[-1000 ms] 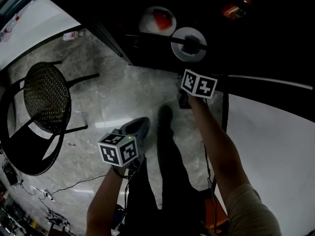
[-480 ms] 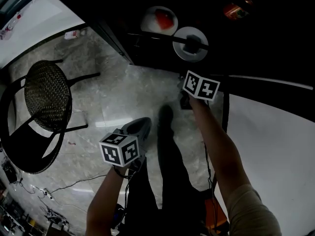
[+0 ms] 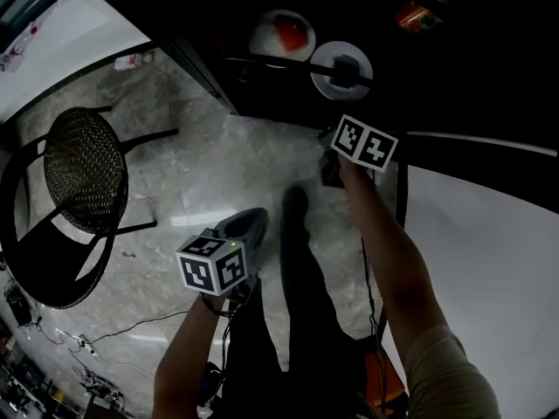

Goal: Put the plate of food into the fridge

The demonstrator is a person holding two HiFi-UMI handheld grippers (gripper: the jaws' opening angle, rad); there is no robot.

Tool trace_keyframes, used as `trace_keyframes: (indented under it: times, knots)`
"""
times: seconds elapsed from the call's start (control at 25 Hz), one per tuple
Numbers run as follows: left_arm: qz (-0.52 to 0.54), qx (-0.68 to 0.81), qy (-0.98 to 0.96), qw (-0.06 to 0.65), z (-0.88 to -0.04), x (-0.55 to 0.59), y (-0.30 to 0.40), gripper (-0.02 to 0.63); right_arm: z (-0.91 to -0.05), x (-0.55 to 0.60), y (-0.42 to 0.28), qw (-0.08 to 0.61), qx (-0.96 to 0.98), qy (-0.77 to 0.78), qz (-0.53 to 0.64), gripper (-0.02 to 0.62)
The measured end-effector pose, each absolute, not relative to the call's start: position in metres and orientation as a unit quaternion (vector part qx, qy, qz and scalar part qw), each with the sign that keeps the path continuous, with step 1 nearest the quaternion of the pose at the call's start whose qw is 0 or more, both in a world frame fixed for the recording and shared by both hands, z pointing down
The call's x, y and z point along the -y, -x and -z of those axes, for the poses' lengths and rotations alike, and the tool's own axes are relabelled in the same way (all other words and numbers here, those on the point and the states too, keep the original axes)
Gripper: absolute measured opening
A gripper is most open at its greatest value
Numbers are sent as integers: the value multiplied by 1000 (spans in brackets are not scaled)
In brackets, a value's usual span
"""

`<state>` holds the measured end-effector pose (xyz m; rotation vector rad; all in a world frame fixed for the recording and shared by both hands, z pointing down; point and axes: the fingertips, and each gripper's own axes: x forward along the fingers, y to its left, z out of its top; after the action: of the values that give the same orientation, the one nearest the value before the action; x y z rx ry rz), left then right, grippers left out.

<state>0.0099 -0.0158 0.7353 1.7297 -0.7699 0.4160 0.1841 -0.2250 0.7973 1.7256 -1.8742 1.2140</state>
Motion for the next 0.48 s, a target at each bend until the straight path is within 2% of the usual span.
trace_keyframes:
  times: [0.48]
  knots:
    - [-176, 328, -758, 536, -729, 47, -24, 12, -785, 232, -174, 173, 691, -578, -398, 34]
